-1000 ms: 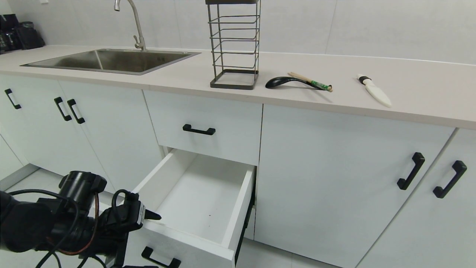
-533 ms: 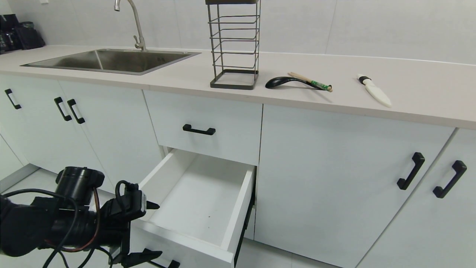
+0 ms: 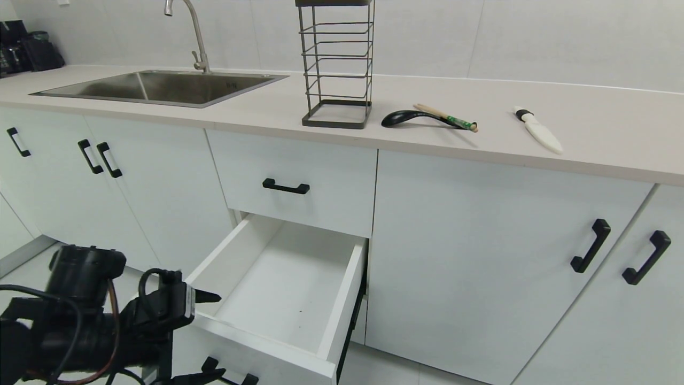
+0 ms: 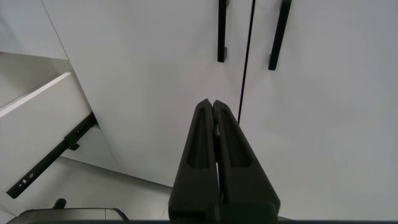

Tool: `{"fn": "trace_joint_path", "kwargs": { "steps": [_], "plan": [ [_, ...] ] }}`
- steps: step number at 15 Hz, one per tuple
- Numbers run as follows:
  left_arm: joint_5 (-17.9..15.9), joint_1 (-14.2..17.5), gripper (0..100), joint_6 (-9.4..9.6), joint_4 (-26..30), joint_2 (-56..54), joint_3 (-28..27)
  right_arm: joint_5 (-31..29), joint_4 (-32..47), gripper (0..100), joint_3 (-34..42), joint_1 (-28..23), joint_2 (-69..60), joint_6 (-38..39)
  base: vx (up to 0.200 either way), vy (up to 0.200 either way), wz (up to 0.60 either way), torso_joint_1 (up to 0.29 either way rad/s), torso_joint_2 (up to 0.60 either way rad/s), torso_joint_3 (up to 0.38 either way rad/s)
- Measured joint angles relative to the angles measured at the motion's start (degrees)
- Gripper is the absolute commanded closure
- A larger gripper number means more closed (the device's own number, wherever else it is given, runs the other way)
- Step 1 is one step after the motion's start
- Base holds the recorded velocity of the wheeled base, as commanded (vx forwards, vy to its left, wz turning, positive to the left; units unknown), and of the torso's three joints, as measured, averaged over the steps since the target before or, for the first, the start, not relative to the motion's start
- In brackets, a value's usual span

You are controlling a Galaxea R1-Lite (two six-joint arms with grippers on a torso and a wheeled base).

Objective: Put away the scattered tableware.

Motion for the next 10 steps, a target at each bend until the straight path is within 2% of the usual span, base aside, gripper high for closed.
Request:
{"fn": "trace_joint_path", "kwargs": {
  "steps": [1, 3, 4, 5, 6, 9, 10],
  "plan": [
    [0.0, 0.0, 0, -0.50, 0.0, -4.0, 0.7, 0.0, 0.0, 100, 0.0, 0.0, 0.0, 0.0, 0.000, 0.000, 0.00, 0.000, 0.00, 0.000],
    [0.3, -0.1, 0, -2.99, 0.1, -14.5, 1.8, 0.0, 0.0, 100, 0.0, 0.0, 0.0, 0.0, 0.000, 0.000, 0.00, 0.000, 0.00, 0.000],
    [0.7, 0.0, 0, -5.45, 0.2, -21.0, 2.6, 0.0, 0.0, 100, 0.0, 0.0, 0.0, 0.0, 0.000, 0.000, 0.00, 0.000, 0.00, 0.000],
    [1.4, 0.1, 0, -9.07, 0.7, -28.1, 3.7, 0.0, 0.0, 100, 0.0, 0.0, 0.0, 0.0, 0.000, 0.000, 0.00, 0.000, 0.00, 0.000],
    [2.3, 0.1, 0, -14.13, 2.0, -35.5, 4.8, 0.0, 0.0, 100, 0.0, 0.0, 0.0, 0.0, 0.000, 0.000, 0.00, 0.000, 0.00, 0.000],
    [4.5, 0.2, 0, -32.61, 8.4, -56.8, 7.5, 0.0, 0.0, 100, 0.0, 0.0, 0.0, 0.0, 0.000, 0.000, 0.00, 0.000, 0.00, 0.000],
    [5.0, 0.2, 0, -38.19, 10.6, -63.6, 8.3, 0.0, 0.0, 100, 0.0, 0.0, 0.0, 0.0, 0.000, 0.000, 0.00, 0.000, 0.00, 0.000]
  ]
}}
